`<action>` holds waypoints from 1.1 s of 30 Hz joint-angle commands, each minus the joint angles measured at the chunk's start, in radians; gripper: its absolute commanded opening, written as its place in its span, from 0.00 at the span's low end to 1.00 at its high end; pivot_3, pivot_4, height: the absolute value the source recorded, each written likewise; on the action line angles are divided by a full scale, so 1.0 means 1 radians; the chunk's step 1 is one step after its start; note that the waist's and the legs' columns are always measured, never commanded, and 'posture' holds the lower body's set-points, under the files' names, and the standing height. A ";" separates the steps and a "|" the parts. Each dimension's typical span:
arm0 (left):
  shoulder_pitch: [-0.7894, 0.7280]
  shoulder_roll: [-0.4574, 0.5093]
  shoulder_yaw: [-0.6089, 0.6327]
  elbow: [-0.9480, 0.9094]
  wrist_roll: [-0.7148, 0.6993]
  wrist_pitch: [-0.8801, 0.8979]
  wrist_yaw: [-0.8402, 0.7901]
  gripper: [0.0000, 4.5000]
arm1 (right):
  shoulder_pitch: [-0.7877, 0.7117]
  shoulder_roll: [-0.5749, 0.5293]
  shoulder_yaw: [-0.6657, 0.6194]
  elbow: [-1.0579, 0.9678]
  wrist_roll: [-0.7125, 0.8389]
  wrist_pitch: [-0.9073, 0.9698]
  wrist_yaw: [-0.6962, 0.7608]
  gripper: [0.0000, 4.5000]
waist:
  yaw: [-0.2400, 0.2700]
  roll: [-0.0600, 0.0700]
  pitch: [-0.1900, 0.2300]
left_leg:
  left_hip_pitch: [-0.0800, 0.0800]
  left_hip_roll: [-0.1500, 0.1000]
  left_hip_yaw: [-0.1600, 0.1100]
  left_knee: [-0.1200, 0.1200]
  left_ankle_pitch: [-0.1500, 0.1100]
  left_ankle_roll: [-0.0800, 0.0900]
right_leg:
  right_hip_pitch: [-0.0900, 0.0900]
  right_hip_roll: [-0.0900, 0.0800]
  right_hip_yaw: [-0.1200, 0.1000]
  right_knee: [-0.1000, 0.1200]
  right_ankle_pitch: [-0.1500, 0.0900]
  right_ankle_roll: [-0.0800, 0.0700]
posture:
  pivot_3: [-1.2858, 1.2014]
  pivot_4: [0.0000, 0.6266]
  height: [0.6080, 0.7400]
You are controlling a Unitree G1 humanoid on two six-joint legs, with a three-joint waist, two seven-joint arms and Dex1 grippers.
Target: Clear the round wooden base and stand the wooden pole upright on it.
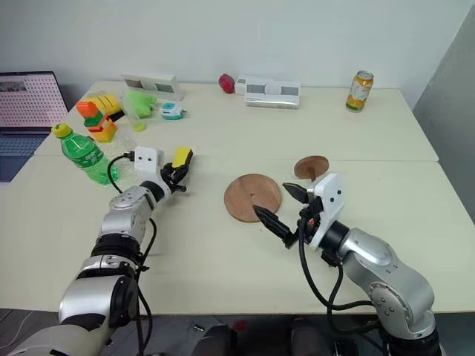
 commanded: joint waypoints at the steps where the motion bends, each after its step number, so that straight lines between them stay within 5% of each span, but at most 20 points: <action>1: -0.021 0.005 0.013 -0.024 -0.011 0.001 0.000 0.55 | -0.012 -0.009 -0.009 -0.012 0.007 -0.007 0.008 1.00 | -0.003 0.000 0.000 | 0.000 0.000 0.000 0.000 0.000 0.000 | 0.000 0.000 0.000 0.000 0.000 0.000 | 0.52 0.24 1.00; 10: 0.021 0.043 0.034 -0.114 -0.026 0.044 -0.014 0.93 | 0.004 -0.013 -0.019 -0.012 0.007 -0.008 -0.004 1.00 | -0.005 0.000 0.000 | 0.000 0.000 0.000 0.000 0.000 0.000 | -0.001 0.000 0.000 0.002 0.000 0.000 | 0.52 0.24 1.00; 12: 0.068 0.068 0.028 -0.264 -0.049 0.093 -0.065 0.99 | -0.007 -0.024 -0.046 0.005 0.012 0.007 -0.013 1.00 | -0.005 0.000 0.000 | 0.000 0.000 0.000 0.000 0.000 0.000 | -0.001 0.000 0.000 0.002 0.000 0.000 | 0.52 0.24 1.00; 20: 0.199 0.194 -0.024 -0.763 -0.258 0.357 -0.392 0.99 | -0.143 -0.181 -0.148 0.174 0.027 0.201 -0.020 1.00 | 0.001 0.000 0.000 | 0.002 0.000 0.002 0.001 0.001 -0.003 | 0.000 0.000 0.003 0.003 0.000 0.000 | 0.52 0.24 1.00; 23: 0.236 0.266 -0.104 -0.962 -0.381 0.470 -0.591 0.99 | -0.291 -0.247 -0.149 0.390 0.046 0.363 0.029 1.00 | -0.004 0.000 0.000 | 0.003 0.001 0.003 0.000 -0.001 0.001 | 0.000 0.001 0.004 0.003 0.000 0.000 | 0.52 0.24 1.00; 33: 0.284 0.252 -0.260 -1.098 -0.388 0.481 -0.689 0.99 | -0.663 -0.171 -0.052 0.992 -0.050 0.542 0.099 1.00 | -0.014 0.001 0.001 | 0.004 0.002 0.007 0.000 -0.003 0.005 | -0.001 0.003 0.007 0.003 0.000 0.000 | 0.52 0.24 1.00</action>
